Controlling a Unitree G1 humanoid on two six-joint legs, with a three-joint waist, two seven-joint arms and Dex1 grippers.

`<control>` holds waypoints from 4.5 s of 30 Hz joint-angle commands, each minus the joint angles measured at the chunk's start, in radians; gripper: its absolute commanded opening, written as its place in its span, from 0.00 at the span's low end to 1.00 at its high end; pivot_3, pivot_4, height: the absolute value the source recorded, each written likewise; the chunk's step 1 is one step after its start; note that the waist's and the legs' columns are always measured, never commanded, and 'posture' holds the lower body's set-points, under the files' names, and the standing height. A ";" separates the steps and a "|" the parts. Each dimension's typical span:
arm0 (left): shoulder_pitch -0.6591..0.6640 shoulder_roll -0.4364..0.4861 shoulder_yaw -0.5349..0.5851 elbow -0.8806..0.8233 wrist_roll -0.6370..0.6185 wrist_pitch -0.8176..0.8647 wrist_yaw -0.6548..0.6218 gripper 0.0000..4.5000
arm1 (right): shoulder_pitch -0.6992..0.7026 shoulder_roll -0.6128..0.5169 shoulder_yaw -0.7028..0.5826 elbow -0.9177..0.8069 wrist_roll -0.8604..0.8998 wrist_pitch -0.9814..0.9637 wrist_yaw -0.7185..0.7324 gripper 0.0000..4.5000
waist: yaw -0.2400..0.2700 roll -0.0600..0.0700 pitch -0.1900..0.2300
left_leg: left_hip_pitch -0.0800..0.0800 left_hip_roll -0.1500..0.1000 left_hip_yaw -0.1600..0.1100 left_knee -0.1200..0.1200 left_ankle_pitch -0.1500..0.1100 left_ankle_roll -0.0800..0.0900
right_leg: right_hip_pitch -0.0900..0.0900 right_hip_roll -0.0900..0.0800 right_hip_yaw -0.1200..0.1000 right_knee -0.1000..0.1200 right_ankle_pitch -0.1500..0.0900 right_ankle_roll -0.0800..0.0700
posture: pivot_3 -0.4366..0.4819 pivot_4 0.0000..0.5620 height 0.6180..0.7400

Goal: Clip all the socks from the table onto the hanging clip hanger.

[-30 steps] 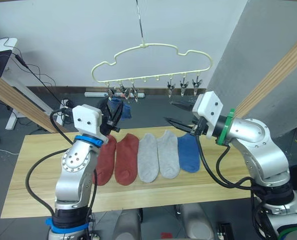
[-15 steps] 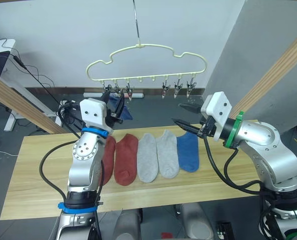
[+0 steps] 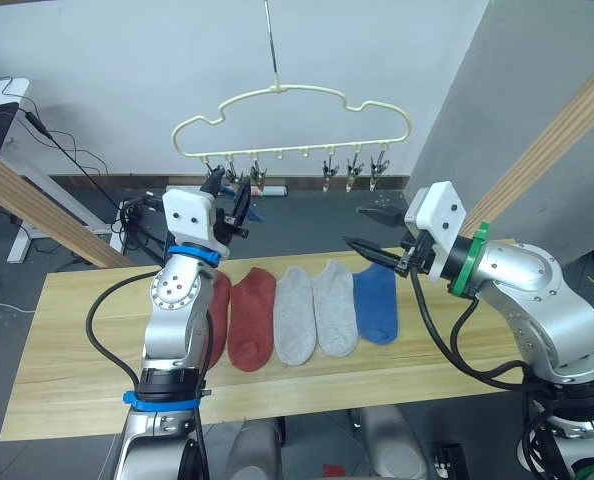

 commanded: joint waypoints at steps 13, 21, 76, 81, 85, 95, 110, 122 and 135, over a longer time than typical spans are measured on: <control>0.089 -0.006 -0.015 -0.167 0.045 -0.026 0.025 0.52 | 0.028 -0.019 -0.017 -0.059 0.028 -0.014 -0.012 0.53 | 0.000 0.000 0.000 | 0.000 0.000 0.000 0.000 0.000 0.000 | 0.000 0.000 0.000 -0.001 0.000 0.000 | 0.19 0.61 0.92; 0.110 -0.010 -0.021 -0.139 0.055 0.011 0.035 0.52 | 0.024 -0.021 -0.009 -0.043 0.025 -0.027 -0.005 0.53 | 0.000 0.000 0.000 | 0.000 0.000 0.000 0.000 0.000 0.000 | 0.000 0.000 0.000 0.000 0.000 0.000 | 0.20 0.61 0.92; -0.063 -0.008 -0.007 0.022 0.076 -0.081 0.072 0.06 | 0.048 -0.014 0.002 -0.067 0.079 -0.045 -0.010 0.54 | 0.000 0.000 0.000 | 0.000 0.000 0.000 0.000 0.000 0.000 | 0.001 0.000 0.000 -0.001 0.000 0.000 | 0.20 0.60 0.92; -0.058 -0.002 -0.011 0.011 0.075 -0.075 0.058 0.06 | 0.112 -0.018 0.052 0.002 -0.040 -0.021 -0.112 0.57 | 0.000 0.000 0.000 | 0.000 0.000 0.000 0.000 0.000 0.000 | 0.001 0.000 0.000 -0.001 0.000 0.000 | 0.20 0.60 0.92; -0.049 0.005 -0.015 -0.001 0.067 -0.058 0.041 0.06 | 0.179 0.052 0.099 0.112 -0.145 -0.039 -0.237 0.80 | 0.001 0.000 0.000 | 0.000 0.000 0.000 0.000 0.000 0.000 | 0.000 0.000 0.000 0.000 0.000 0.000 | 0.20 0.60 0.92; -0.046 0.028 -0.007 -0.018 0.052 -0.007 0.000 0.06 | 0.143 0.276 0.103 0.695 -0.330 -0.306 -0.478 1.00 | 0.000 0.000 0.000 | 0.001 0.000 0.001 0.000 0.000 0.000 | 0.000 0.000 0.001 0.000 0.000 0.000 | 0.25 0.61 0.92; -0.041 0.082 0.007 -0.061 -0.030 0.098 -0.098 0.06 | 0.108 0.359 0.062 0.917 -0.340 -0.361 -0.490 0.42 | 0.001 0.000 0.000 | 0.003 0.000 0.000 0.001 0.000 0.000 | 0.002 0.000 0.001 0.001 0.001 0.001 | 0.28 0.61 0.92; -0.073 0.141 0.040 -0.146 -0.185 0.294 -0.178 0.06 | 0.017 0.179 0.265 0.586 -0.533 -0.467 -0.266 0.00 | -0.005 0.001 0.003 | 0.002 0.000 0.001 0.001 0.000 0.000 | 0.001 0.001 0.001 0.000 0.001 0.001 | 0.30 0.62 0.92; -0.079 0.157 0.072 -0.233 -0.313 0.473 -0.179 0.06 | -0.300 0.370 0.420 0.788 -0.604 -0.533 -0.147 0.00 | 0.004 0.000 0.004 | 0.000 0.000 -0.001 -0.001 0.002 -0.005 | 0.000 0.000 0.000 -0.002 0.001 0.001 | 0.29 0.60 0.92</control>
